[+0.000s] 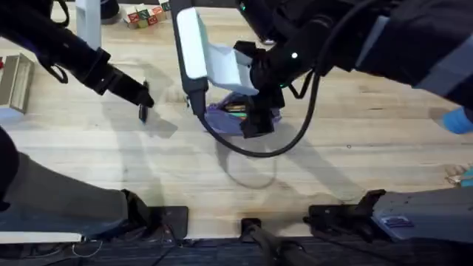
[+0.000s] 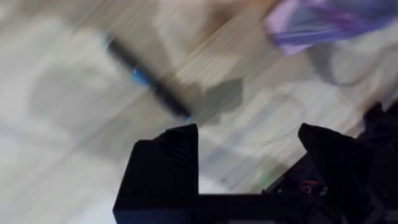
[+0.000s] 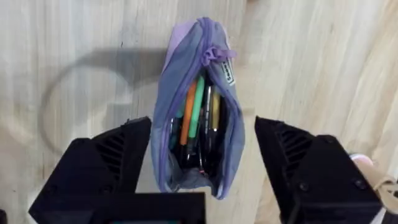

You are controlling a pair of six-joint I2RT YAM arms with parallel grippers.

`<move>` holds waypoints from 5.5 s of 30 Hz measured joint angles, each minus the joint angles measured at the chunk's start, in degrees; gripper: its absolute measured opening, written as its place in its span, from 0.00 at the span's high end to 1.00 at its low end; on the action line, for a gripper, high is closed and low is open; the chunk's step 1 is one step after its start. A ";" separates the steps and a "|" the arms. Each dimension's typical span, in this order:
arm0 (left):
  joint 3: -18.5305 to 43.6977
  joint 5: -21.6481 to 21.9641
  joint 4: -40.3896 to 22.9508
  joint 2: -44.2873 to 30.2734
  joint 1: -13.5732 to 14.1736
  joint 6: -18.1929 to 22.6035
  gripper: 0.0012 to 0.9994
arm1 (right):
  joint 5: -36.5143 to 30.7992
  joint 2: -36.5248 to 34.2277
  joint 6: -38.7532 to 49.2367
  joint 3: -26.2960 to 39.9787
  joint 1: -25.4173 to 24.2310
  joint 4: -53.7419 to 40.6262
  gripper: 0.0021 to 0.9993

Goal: Unzip the bag, pick up the pens from the table one at a time and place them inside, then zip the bag closed.

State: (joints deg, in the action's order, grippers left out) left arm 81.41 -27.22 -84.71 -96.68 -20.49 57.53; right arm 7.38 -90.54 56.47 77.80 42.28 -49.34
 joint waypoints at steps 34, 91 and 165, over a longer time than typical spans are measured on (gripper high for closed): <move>0.09 6.89 17.03 0.00 0.00 -22.66 0.00 | 0.42 5.02 -15.85 0.00 -4.63 5.57 0.00; -16.21 18.63 40.58 -4.63 6.80 -39.54 0.00 | 0.43 9.79 -19.67 0.00 -10.60 5.38 0.00; -2.04 22.66 35.37 6.38 37.14 -39.93 0.96 | -3.10 22.70 -31.11 0.00 -32.06 -1.17 0.00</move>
State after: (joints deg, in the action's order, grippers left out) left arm 79.36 -4.56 -49.33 -90.31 16.65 17.61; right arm 4.27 -67.84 25.35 77.80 10.22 -50.51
